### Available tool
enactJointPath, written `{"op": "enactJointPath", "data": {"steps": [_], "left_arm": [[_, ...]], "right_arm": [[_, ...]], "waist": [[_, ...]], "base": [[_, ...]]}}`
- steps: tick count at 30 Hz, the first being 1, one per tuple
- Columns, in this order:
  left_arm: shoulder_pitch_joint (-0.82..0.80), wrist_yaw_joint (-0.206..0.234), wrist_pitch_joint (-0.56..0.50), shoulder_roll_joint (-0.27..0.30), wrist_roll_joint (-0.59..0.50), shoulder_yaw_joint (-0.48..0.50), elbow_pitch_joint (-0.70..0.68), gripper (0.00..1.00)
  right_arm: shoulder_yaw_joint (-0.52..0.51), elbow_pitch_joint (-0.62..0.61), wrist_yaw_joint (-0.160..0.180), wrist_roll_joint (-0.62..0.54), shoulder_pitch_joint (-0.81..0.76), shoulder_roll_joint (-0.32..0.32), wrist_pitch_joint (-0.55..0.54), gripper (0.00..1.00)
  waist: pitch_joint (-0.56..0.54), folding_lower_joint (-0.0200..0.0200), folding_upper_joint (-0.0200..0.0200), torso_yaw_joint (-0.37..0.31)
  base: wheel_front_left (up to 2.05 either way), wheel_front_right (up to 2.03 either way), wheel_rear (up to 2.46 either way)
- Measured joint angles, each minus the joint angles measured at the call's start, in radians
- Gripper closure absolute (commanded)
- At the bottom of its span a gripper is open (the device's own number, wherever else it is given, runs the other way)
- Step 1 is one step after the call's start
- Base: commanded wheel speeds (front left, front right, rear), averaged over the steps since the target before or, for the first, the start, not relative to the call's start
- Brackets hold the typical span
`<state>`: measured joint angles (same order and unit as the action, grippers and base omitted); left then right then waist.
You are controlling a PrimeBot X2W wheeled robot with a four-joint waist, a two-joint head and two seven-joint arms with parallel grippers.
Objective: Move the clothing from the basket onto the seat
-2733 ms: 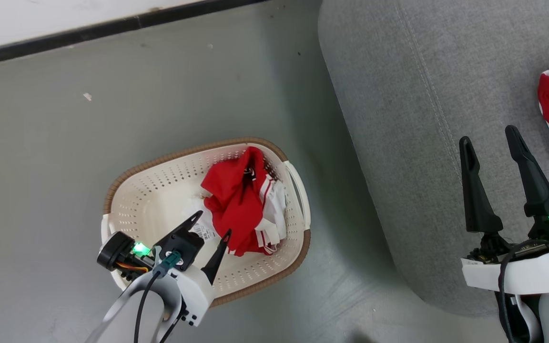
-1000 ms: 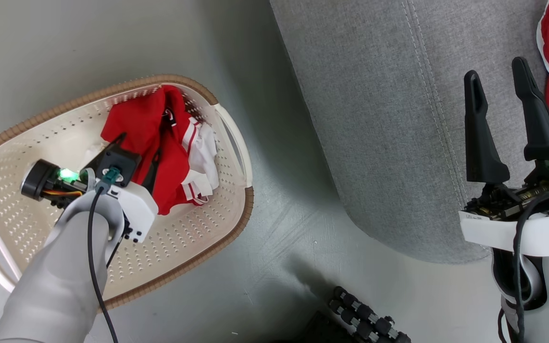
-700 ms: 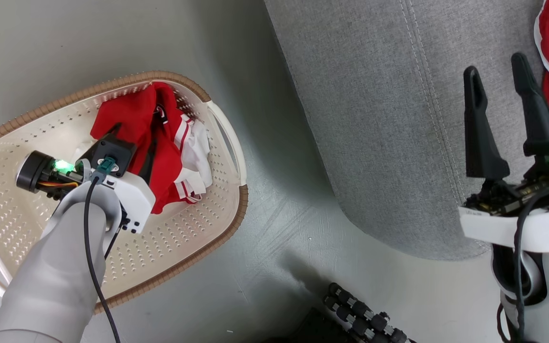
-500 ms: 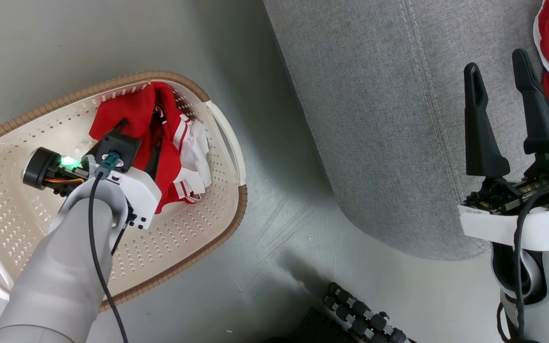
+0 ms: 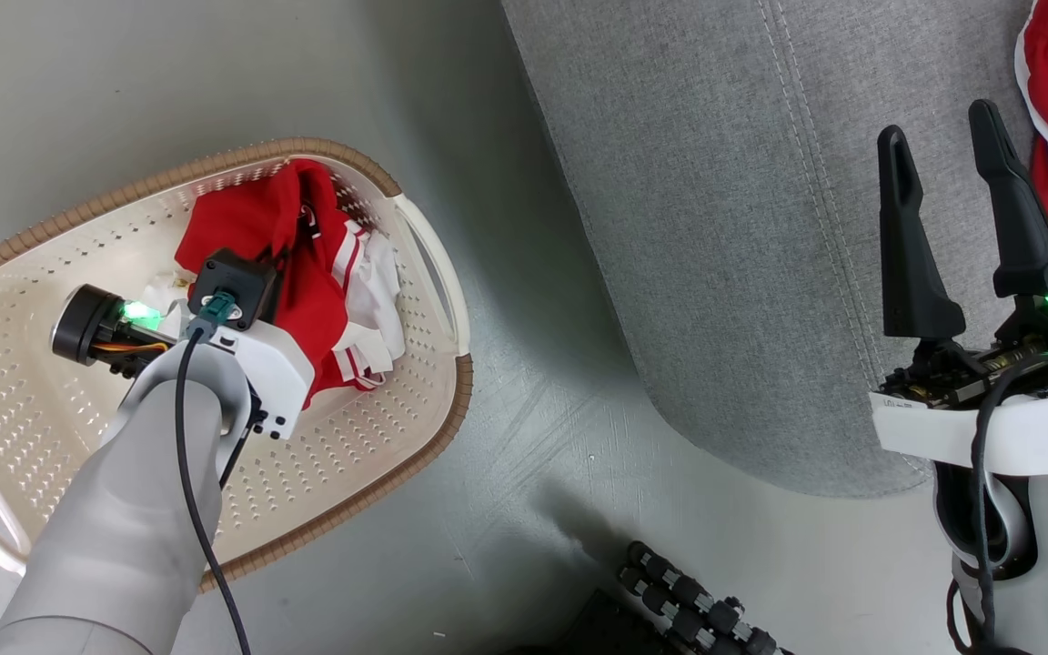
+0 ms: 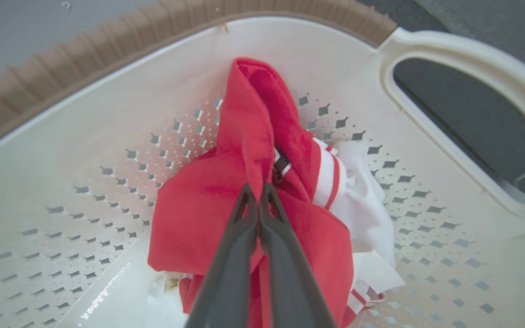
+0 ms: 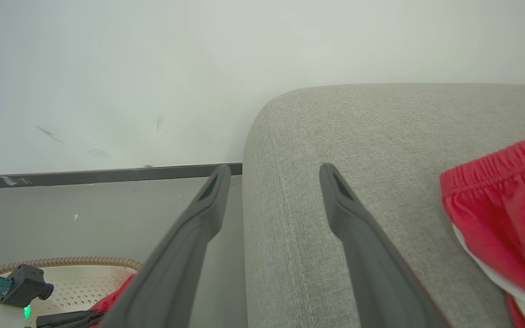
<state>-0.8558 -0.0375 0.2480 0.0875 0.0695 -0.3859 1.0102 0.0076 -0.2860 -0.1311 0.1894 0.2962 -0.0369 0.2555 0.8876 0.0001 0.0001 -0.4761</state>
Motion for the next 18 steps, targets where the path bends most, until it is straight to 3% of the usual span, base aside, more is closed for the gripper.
{"op": "enactJointPath", "data": {"steps": [7, 18], "left_arm": [[0.001, -0.011, 0.0, -0.004, 0.001, -0.013, -0.04, 1.0], [0.046, -0.011, 0.002, 0.007, -0.002, -0.016, -0.267, 1.0]], "right_arm": [[-0.005, 0.008, 0.0, -0.004, 0.03, 0.0, 0.0, 0.0], [-0.021, 0.037, 0.0, -0.006, 0.082, 0.0, 0.0, 0.0]], "waist": [[-0.006, 0.0, 0.0, 0.01], [-0.028, 0.0, 0.0, 0.048]], "base": [[0.0, 0.0, 0.0], [0.0, 0.0, 0.0]]}}
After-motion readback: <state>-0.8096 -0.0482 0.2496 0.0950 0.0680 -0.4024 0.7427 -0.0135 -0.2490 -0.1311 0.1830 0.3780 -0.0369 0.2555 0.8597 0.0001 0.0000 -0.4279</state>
